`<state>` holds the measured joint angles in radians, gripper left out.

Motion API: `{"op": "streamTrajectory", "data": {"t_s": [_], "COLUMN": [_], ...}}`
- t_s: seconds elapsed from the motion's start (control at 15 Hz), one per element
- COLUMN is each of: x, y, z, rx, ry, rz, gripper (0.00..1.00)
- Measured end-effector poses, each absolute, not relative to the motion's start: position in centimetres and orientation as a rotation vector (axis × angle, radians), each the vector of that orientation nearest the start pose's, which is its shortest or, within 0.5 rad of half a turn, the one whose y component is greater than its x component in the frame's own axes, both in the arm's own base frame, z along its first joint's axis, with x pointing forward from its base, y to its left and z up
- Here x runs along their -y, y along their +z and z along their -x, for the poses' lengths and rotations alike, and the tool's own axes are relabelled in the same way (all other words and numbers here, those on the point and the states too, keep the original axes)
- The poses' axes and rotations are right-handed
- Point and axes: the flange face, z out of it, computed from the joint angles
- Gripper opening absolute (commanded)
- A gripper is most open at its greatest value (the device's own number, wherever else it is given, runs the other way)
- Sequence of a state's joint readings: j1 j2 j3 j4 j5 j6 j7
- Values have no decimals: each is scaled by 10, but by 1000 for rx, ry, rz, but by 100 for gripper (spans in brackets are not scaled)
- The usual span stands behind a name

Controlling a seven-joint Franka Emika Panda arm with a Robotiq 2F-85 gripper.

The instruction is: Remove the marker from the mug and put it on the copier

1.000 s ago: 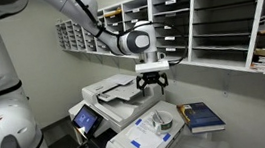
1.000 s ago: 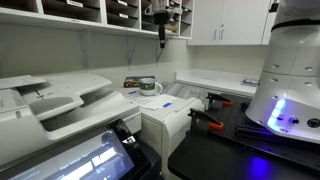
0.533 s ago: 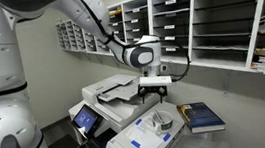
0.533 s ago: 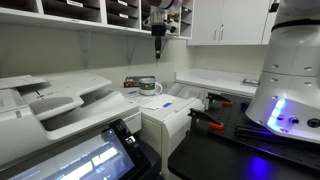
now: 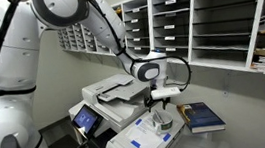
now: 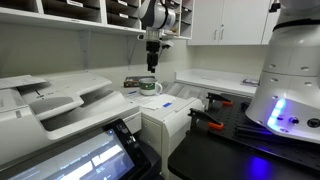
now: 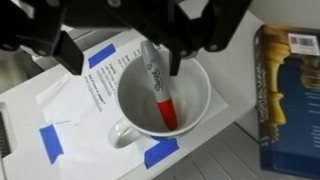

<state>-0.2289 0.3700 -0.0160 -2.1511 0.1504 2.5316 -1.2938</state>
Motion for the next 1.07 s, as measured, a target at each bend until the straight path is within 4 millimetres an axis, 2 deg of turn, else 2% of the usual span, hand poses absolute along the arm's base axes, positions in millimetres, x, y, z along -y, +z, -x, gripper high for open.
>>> {"op": "streamTrajectory", "data": {"t_s": [0.2,0.4,0.47,0.67,0.8,1.07], "x": [151,160,160,153,145,136], "y": [207,193,188,176,167,155], "z": [-560,-568,-570,-580,-588,-599], "rx": [1402,1397,1397,1411,1427,1480], "ry": [-84,-76,-75,-76,-77,-69], "rz": [2735,2732,2728,2708,2688,2659], "gripper": [58,68,79,79,68,32]}}
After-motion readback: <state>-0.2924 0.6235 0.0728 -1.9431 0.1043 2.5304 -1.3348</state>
